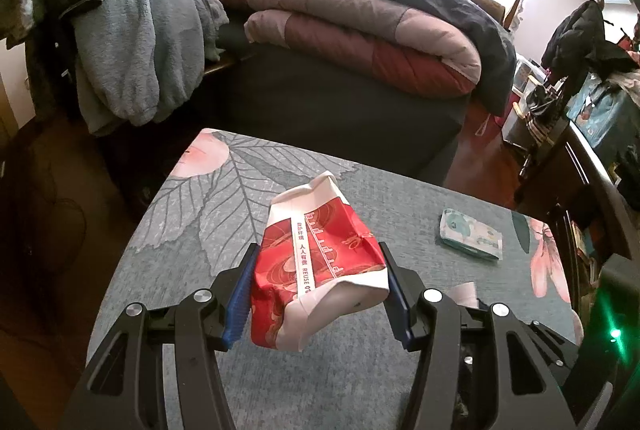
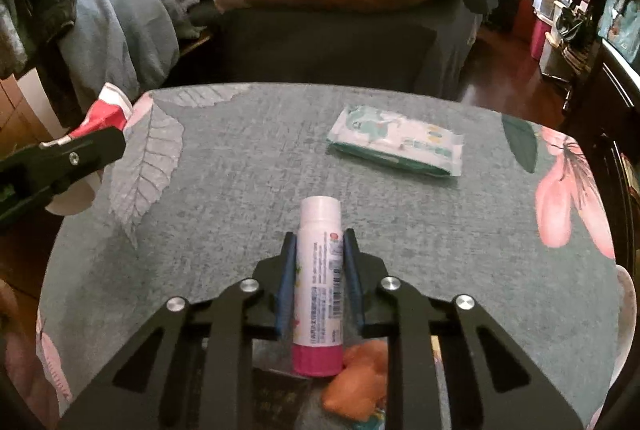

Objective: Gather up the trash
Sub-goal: 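Grasp the white glue stick with right tool while left tool holds packet, then carry packet and glue stick over the wastebasket and open both tools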

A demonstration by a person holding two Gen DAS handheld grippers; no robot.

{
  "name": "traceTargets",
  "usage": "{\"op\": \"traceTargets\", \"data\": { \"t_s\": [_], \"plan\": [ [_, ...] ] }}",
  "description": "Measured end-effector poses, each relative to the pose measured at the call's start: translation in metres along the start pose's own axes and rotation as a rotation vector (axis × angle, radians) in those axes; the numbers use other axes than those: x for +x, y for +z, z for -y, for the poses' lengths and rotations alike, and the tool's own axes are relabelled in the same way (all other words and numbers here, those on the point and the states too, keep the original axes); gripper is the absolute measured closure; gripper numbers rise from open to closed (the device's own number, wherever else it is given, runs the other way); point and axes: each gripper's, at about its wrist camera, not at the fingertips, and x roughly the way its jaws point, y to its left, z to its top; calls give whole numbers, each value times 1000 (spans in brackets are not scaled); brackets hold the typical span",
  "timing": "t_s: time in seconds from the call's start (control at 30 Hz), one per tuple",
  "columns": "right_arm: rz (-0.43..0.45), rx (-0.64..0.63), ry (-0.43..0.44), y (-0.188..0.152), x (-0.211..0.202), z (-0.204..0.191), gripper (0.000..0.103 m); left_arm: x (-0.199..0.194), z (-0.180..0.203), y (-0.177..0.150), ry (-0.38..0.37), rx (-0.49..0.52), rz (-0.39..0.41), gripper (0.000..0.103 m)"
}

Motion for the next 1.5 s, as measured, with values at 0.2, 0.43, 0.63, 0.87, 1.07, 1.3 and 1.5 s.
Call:
{"op": "traceTargets", "data": {
  "t_s": [0.2, 0.43, 0.63, 0.87, 1.07, 1.3, 1.5],
  "plan": [
    [28, 65, 52, -6, -28, 23, 79, -15, 8, -4, -3, 3, 11, 46],
    [63, 138, 111, -23, -69, 53, 79, -36, 26, -12, -18, 21, 24, 46],
    [96, 194, 146, -37, -101, 81, 79, -52, 51, -19, -38, 54, 38, 46],
    [132, 236, 160, -60, -133, 110, 79, -68, 84, -29, -65, 97, 54, 46],
    [141, 279, 177, -83, -151, 132, 79, -76, 113, -38, -89, 132, 57, 46],
    [149, 324, 174, -109, -166, 159, 79, -87, 152, -49, -127, 190, 67, 46],
    [165, 356, 152, -128, -177, 182, 79, -92, 185, -56, -169, 229, 67, 46]
  ]
}}
